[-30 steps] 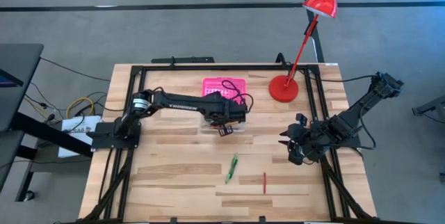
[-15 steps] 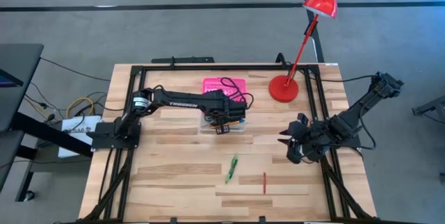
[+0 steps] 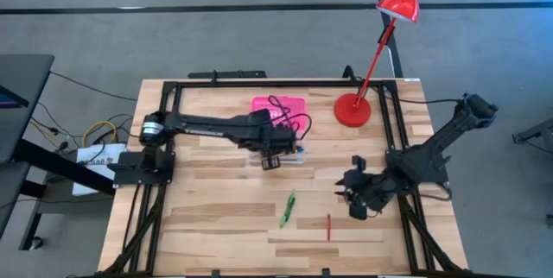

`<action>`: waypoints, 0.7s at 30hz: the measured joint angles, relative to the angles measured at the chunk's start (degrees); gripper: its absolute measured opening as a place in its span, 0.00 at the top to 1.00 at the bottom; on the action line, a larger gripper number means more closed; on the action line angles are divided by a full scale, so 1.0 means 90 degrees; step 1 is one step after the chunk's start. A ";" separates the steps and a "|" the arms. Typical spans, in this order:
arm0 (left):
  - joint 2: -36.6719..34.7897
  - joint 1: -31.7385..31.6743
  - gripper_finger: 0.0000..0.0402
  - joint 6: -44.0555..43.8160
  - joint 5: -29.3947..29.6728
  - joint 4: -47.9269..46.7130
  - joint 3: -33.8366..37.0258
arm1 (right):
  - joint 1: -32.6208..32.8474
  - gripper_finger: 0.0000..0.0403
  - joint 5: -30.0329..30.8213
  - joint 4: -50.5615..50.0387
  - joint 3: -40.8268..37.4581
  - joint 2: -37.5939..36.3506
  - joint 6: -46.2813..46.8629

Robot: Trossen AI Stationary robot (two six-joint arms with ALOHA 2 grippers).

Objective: Pick & place school supplies into a supply box
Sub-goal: Put the red crayon into the pink supply box

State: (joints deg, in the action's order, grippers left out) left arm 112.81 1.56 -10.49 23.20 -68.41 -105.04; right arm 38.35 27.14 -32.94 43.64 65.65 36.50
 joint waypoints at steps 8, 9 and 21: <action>-0.0927 0.0665 0.61 -0.1274 0.0727 0.0184 0.1589 | -0.0110 0.70 -0.1725 0.0766 0.0135 0.1130 -0.1679; -0.1032 0.0754 0.61 -0.1545 0.0745 0.0263 0.1870 | -0.0110 0.70 -0.1861 0.0763 0.0203 0.1240 -0.1902; -0.1751 0.2223 0.61 -0.4799 0.0833 0.0703 0.3869 | -0.0160 0.70 -0.2203 0.0735 0.0671 0.2448 -0.4923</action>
State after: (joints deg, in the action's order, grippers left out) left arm 97.05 21.57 -53.68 30.70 -62.09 -70.22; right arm 36.91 7.31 -26.33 49.67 87.68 -7.80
